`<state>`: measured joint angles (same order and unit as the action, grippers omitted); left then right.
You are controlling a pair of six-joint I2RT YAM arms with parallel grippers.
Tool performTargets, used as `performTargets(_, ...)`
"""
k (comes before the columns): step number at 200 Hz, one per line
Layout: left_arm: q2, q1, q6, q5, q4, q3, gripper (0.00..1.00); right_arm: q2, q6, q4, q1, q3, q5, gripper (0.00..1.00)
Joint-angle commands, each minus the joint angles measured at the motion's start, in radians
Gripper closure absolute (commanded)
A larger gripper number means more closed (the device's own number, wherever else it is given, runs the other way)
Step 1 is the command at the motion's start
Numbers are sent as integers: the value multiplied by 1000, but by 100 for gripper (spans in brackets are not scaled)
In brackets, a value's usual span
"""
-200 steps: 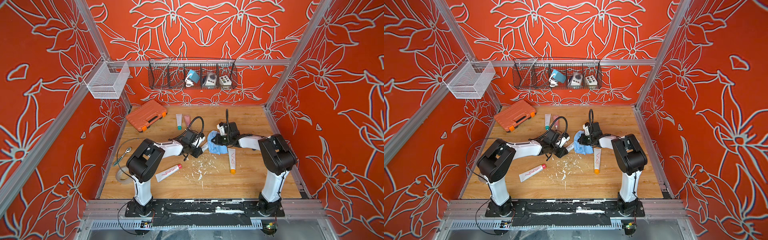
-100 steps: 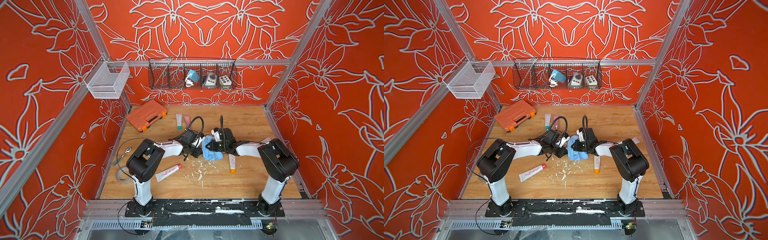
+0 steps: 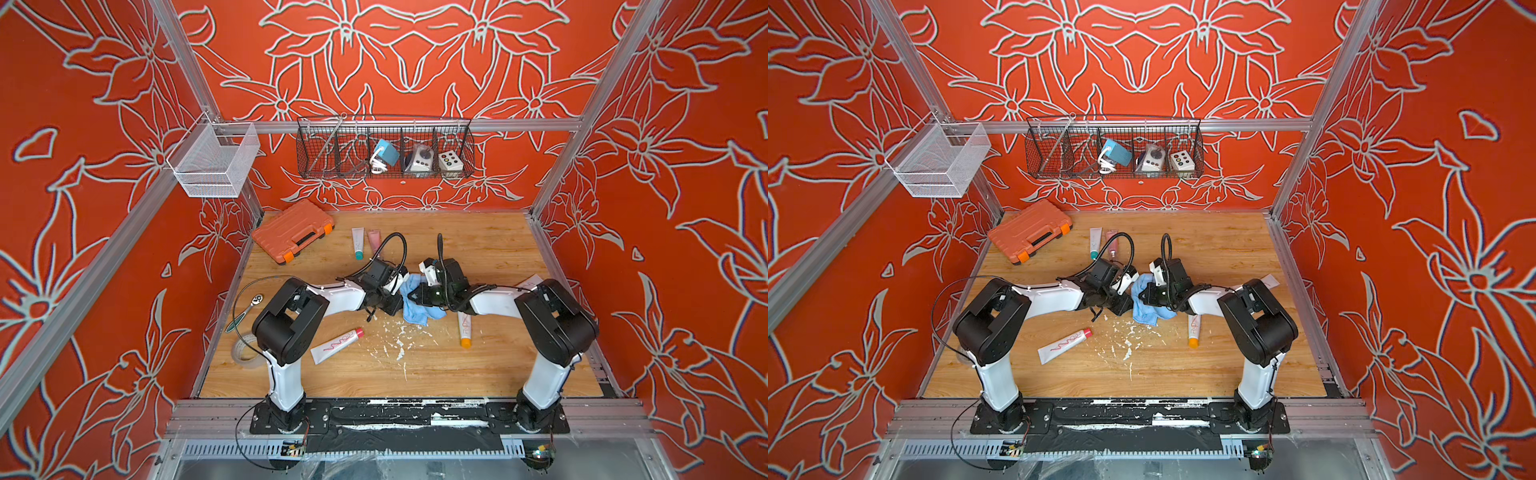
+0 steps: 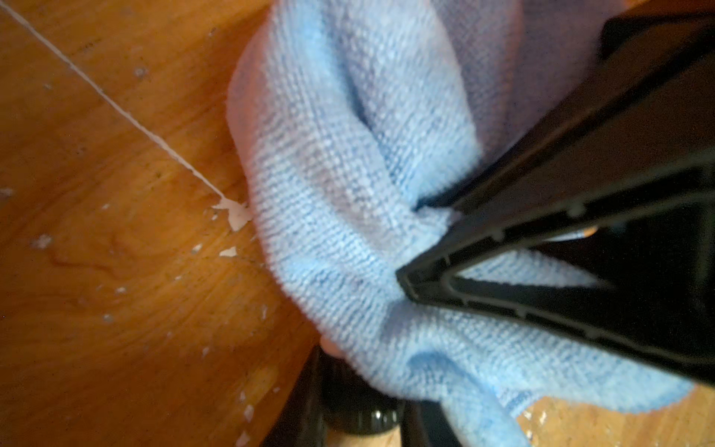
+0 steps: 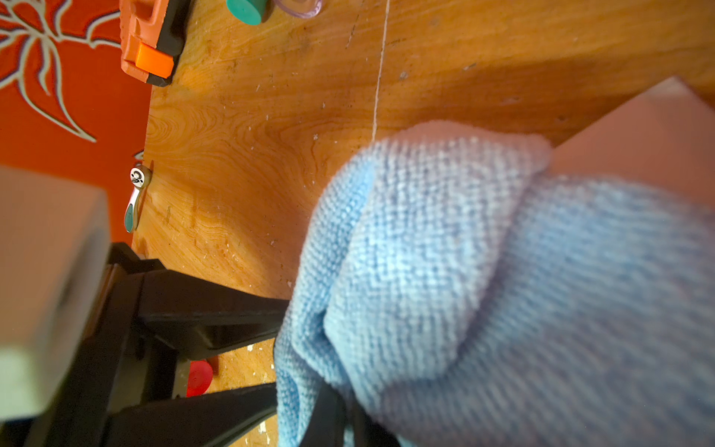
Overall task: Wipe the surface of the toothpaste tube
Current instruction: Wipe the dirt from the toothpaste tube.
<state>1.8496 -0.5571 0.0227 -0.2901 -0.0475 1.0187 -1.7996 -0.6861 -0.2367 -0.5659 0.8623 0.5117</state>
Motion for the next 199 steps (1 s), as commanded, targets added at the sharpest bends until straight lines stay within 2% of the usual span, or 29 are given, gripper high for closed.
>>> performTargets(1, -28, 3, 2, -14, 16, 0, 86, -23, 18, 154, -25, 11, -1, 100)
performTargets(38, -34, 3, 3, -24, 17, -5, 86, -56, 53, 222, 9, 66, -23, 100)
performTargets(199, -38, 3, 11, -47, 16, -6, 88, -144, 131, 302, 178, 172, -53, 100)
